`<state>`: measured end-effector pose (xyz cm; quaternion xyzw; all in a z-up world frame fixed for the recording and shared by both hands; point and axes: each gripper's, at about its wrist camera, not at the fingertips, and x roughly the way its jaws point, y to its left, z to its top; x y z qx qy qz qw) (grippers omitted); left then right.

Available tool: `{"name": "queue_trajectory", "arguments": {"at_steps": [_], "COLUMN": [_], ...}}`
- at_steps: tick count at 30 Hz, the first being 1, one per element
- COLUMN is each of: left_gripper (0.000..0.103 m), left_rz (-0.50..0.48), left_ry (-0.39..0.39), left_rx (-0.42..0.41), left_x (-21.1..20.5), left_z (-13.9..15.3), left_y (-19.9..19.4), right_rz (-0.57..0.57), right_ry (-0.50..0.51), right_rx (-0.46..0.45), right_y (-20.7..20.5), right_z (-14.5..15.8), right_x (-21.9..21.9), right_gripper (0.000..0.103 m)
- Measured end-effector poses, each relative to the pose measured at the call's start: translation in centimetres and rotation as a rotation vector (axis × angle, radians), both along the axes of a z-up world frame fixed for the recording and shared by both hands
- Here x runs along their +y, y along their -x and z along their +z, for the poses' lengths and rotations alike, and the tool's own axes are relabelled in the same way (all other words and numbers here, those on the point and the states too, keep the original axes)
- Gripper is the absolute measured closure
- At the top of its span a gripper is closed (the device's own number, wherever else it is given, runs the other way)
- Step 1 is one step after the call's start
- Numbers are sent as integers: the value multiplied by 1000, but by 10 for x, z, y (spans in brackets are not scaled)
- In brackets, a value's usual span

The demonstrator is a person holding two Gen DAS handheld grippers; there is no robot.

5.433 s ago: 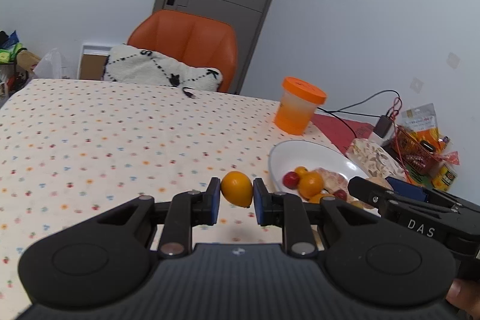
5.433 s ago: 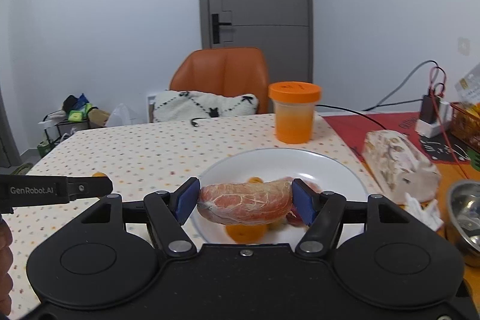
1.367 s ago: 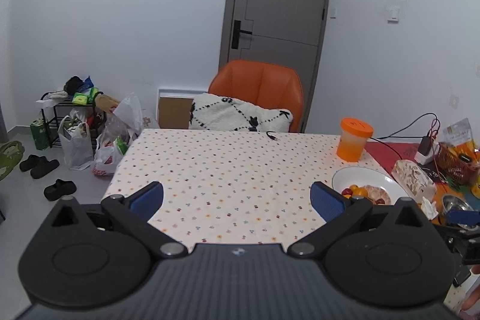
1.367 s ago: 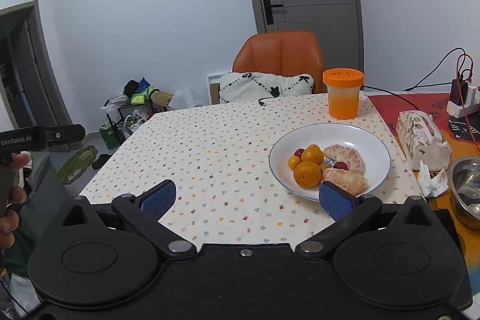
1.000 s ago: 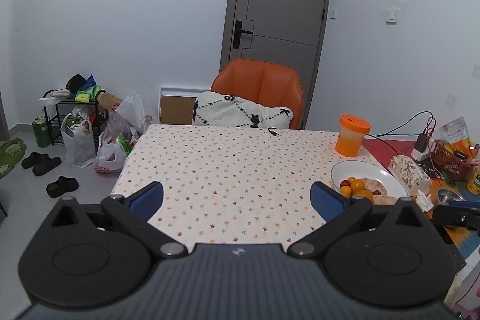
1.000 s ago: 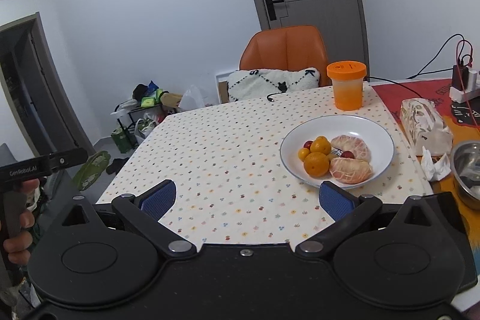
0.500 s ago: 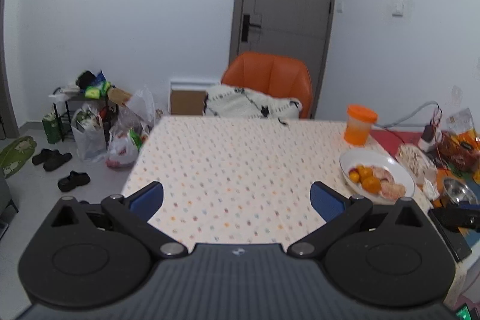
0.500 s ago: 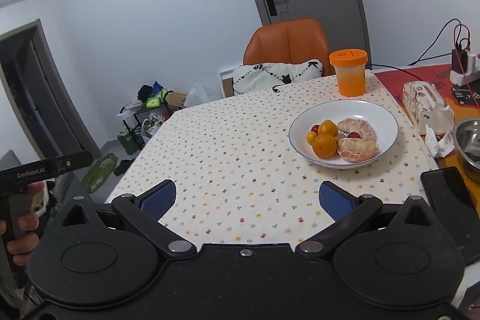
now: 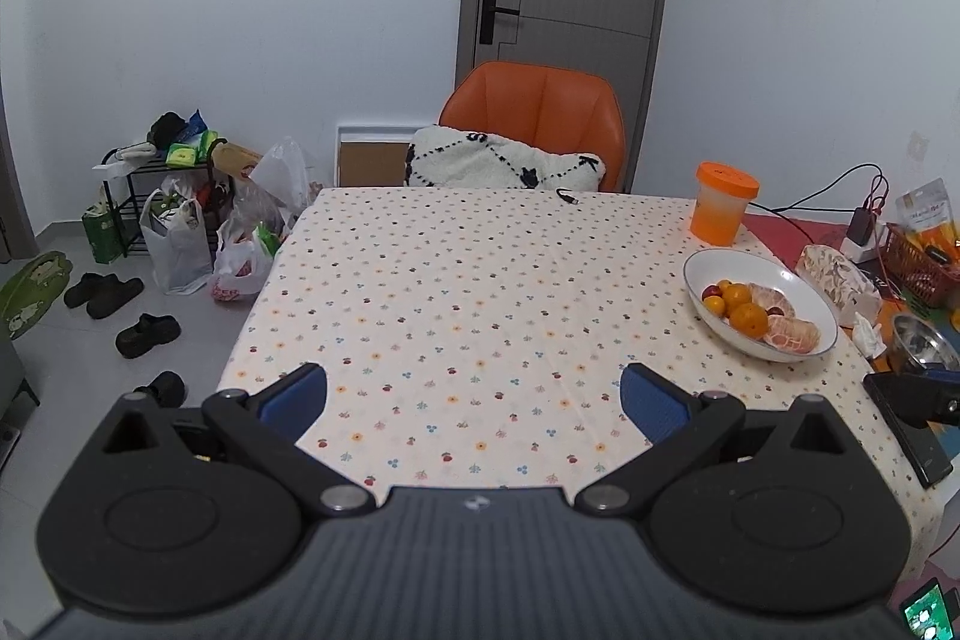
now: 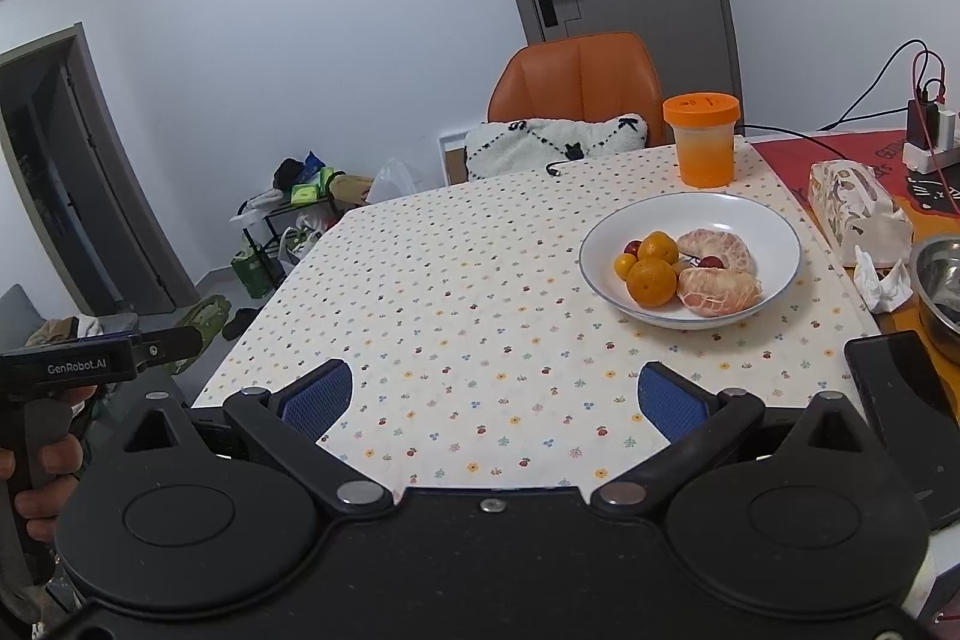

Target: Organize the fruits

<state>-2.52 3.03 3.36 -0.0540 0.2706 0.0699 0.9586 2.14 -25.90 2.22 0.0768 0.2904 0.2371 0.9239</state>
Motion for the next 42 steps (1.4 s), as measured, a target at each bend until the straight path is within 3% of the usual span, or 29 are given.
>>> {"name": "queue_trajectory", "arguments": {"at_steps": [42], "left_gripper": [0], "left_rz": [15], "left_ry": [7], "left_rx": [11], "left_x": [7], "left_z": [0], "left_y": [-1], "right_rz": [19], "right_ry": [8], "right_rx": [-10], "right_y": [1], "right_z": [-1], "right_x": [5], "right_gripper": [0]}}
